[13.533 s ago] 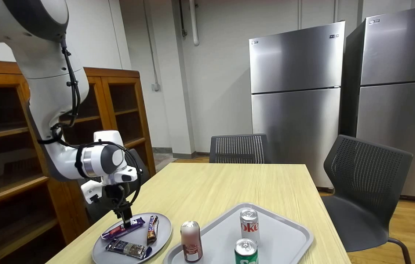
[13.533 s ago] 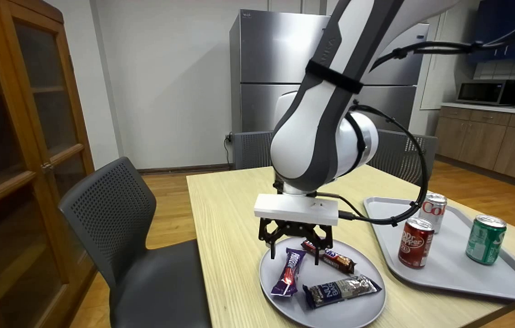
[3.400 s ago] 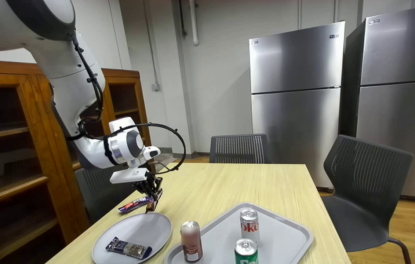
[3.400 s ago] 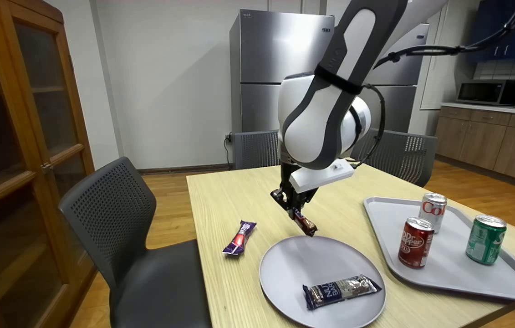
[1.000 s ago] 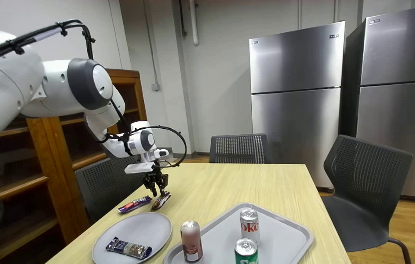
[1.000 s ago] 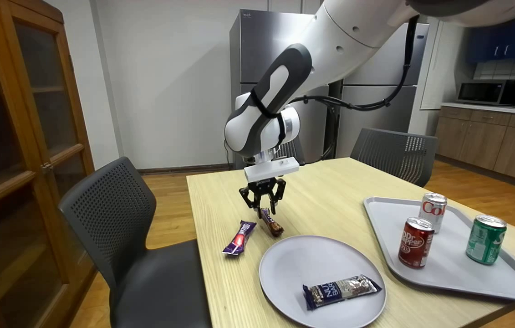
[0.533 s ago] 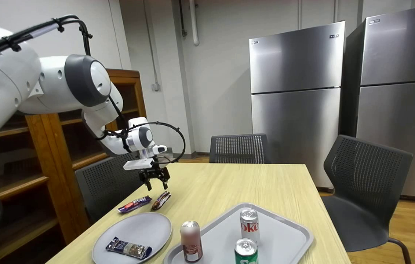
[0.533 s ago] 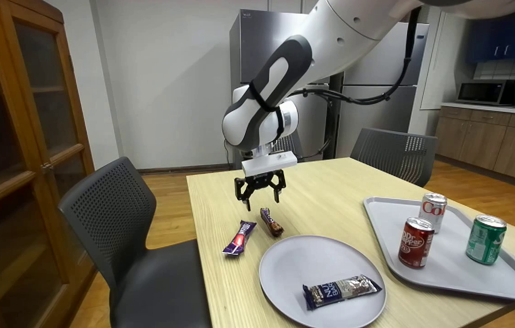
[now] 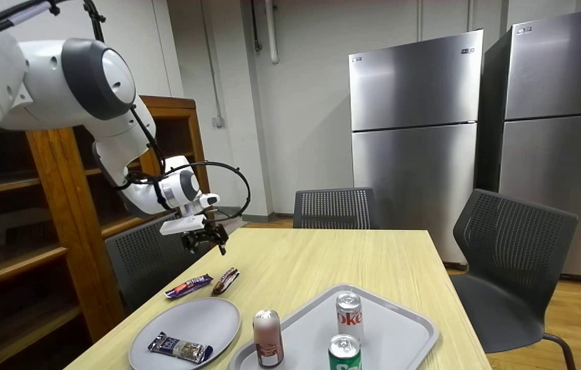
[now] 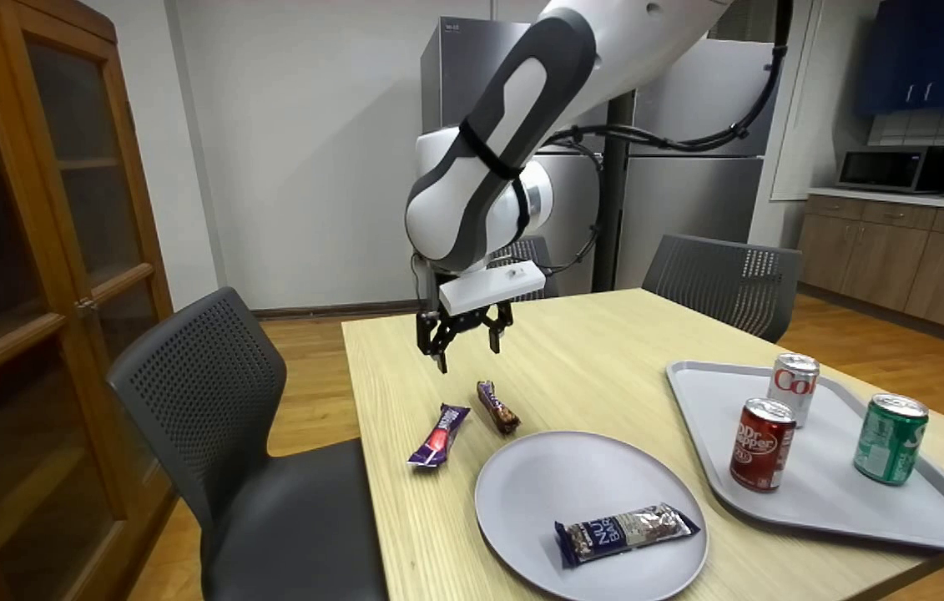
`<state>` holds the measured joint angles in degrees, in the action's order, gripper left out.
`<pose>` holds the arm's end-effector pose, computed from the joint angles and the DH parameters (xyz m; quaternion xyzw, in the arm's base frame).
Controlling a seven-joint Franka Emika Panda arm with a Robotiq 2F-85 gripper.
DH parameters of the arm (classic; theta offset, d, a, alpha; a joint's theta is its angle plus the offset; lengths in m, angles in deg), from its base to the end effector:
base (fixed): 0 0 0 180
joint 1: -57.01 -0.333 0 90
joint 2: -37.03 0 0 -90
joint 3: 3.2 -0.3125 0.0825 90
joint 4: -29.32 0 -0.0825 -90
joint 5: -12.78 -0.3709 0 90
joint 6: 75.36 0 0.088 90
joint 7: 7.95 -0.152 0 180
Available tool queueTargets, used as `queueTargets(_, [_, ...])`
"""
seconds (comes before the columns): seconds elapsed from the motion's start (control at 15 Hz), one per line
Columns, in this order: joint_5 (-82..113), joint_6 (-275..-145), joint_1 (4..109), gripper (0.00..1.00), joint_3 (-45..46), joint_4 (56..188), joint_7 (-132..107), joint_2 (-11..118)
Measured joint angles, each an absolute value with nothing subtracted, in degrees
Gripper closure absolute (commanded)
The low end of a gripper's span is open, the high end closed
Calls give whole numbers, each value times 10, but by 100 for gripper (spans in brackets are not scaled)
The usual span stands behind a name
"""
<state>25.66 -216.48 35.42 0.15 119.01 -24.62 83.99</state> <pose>0.6651 0.2174 0.1297 0.9889 0.1080 0.0649 0.0788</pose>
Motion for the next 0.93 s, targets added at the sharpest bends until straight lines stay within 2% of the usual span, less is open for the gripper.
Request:
queueTargets(0.33, [266, -2224, 351, 0, -5, 1298, -243, 775])
queueTargets(0.93, [263, -2232, 375, 0, -35, 1469, -212, 659])
